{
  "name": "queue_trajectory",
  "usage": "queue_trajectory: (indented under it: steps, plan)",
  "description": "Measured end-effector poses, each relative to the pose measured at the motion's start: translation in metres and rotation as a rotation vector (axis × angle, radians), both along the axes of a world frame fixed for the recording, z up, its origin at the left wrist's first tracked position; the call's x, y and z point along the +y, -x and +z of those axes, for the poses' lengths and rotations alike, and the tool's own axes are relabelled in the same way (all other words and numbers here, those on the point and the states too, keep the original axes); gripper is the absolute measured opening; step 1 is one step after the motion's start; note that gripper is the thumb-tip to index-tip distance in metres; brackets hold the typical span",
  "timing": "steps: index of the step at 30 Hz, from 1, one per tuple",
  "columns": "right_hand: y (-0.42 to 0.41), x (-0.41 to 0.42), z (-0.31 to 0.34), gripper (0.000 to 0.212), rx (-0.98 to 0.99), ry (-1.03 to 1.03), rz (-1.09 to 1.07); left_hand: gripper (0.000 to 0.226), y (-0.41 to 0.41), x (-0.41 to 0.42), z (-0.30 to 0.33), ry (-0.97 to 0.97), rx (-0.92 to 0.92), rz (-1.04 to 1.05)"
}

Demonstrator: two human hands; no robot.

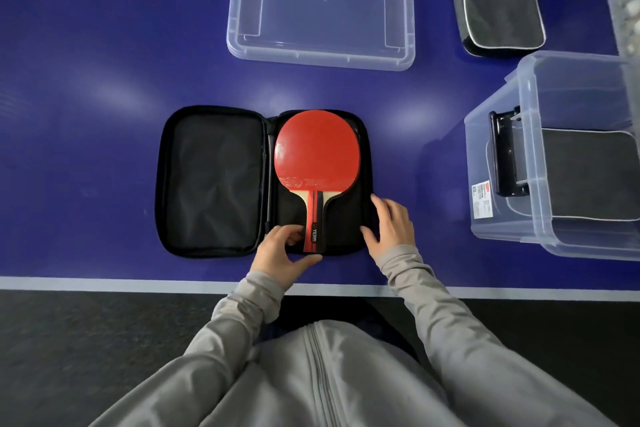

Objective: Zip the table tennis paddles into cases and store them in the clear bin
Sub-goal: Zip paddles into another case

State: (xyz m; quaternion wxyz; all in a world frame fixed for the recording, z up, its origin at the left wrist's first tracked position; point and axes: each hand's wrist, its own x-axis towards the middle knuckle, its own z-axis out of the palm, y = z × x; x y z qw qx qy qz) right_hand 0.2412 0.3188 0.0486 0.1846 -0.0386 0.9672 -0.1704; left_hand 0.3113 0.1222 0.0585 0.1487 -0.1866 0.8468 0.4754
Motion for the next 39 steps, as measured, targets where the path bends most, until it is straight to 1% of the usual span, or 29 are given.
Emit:
queue_trajectory:
  steps: [3, 6, 8, 11, 15, 17, 19, 20, 21, 22, 24, 25, 27, 29, 31, 33, 36, 37, 39]
  plan:
    - [-0.013, -0.003, 0.000, 0.062, -0.015, -0.016, -0.032, 0.042, -0.004, 0.000, -0.002, 0.095, -0.003, -0.105]
    - [-0.023, -0.009, -0.002, 0.062, -0.039, -0.031, -0.043, 0.033, -0.002, 0.004, -0.006, 0.146, 0.024, -0.088]
    - [-0.026, -0.011, -0.003, 0.062, -0.047, -0.031, -0.054, 0.031, -0.002, 0.006, -0.008, 0.200, 0.045, -0.093]
    - [-0.028, -0.013, -0.003, 0.062, -0.043, -0.035, -0.067, 0.033, -0.003, 0.008, -0.012, 0.265, 0.067, -0.118]
    - [-0.028, -0.013, -0.002, 0.062, -0.050, -0.045, -0.066, 0.041, -0.005, 0.003, -0.014, 0.258, 0.064, -0.160]
    - [-0.028, -0.013, 0.000, 0.061, -0.053, -0.047, -0.066, 0.047, -0.007, -0.008, -0.009, 0.276, 0.134, -0.169]
    - [-0.028, -0.013, 0.001, 0.061, -0.060, -0.049, -0.068, 0.048, -0.011, -0.030, -0.004, 0.343, 0.280, -0.081]
    - [-0.028, -0.013, 0.002, 0.061, -0.064, -0.052, -0.070, 0.048, -0.012, -0.045, -0.003, 0.401, 0.334, 0.015]
    - [-0.027, -0.013, 0.002, 0.061, -0.066, -0.056, -0.072, 0.049, -0.014, -0.062, -0.003, 0.460, 0.346, 0.137]
    - [-0.027, -0.014, 0.003, 0.061, -0.067, -0.058, -0.073, 0.052, -0.015, -0.081, -0.004, 0.507, 0.308, 0.271]
    - [-0.027, -0.015, 0.003, 0.061, -0.071, -0.061, -0.076, 0.062, -0.015, -0.116, -0.008, 0.532, 0.120, 0.521]
    - [-0.027, -0.015, 0.004, 0.061, -0.072, -0.062, -0.080, 0.065, -0.014, -0.130, -0.009, 0.512, 0.009, 0.606]
    - [-0.027, -0.016, 0.005, 0.061, -0.075, -0.068, -0.087, 0.061, -0.013, -0.150, -0.011, 0.454, -0.150, 0.672]
    - [-0.027, -0.017, 0.006, 0.061, -0.080, -0.070, -0.091, 0.051, -0.013, -0.157, -0.013, 0.384, -0.201, 0.641]
    - [-0.026, -0.017, 0.007, 0.061, -0.087, -0.074, -0.093, 0.043, -0.014, -0.160, -0.013, 0.312, -0.172, 0.616]
    - [-0.025, -0.017, 0.010, 0.061, -0.085, -0.073, -0.096, 0.038, -0.016, -0.160, -0.006, 0.204, -0.102, 0.667]
    - [-0.021, -0.018, 0.020, 0.058, -0.032, -0.037, -0.110, 0.030, -0.022, -0.159, 0.020, -0.106, 0.024, 0.826]
    - [-0.019, -0.019, 0.025, 0.056, 0.006, -0.003, -0.120, 0.028, -0.024, -0.157, 0.031, -0.199, 0.071, 0.837]
    - [-0.015, -0.024, 0.037, 0.051, 0.107, 0.104, -0.135, 0.030, -0.026, -0.148, 0.053, -0.298, 0.172, 0.770]
